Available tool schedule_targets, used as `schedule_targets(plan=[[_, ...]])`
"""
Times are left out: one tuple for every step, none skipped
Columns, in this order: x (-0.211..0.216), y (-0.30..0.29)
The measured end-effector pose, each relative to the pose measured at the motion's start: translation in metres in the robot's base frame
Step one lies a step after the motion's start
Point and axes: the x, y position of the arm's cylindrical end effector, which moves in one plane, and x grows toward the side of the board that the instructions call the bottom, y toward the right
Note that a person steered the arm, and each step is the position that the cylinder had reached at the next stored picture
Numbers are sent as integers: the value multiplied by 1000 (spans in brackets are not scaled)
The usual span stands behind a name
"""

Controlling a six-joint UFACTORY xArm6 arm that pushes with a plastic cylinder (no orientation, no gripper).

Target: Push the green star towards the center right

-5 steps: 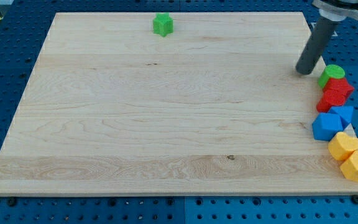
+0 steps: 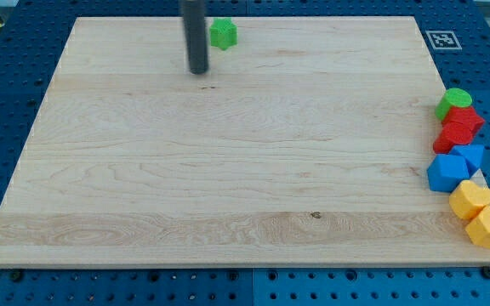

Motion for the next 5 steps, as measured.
schedule_targets(plan=[[-48,-37],[-72,-8],[-78,42],[-78,93],[-71,132]])
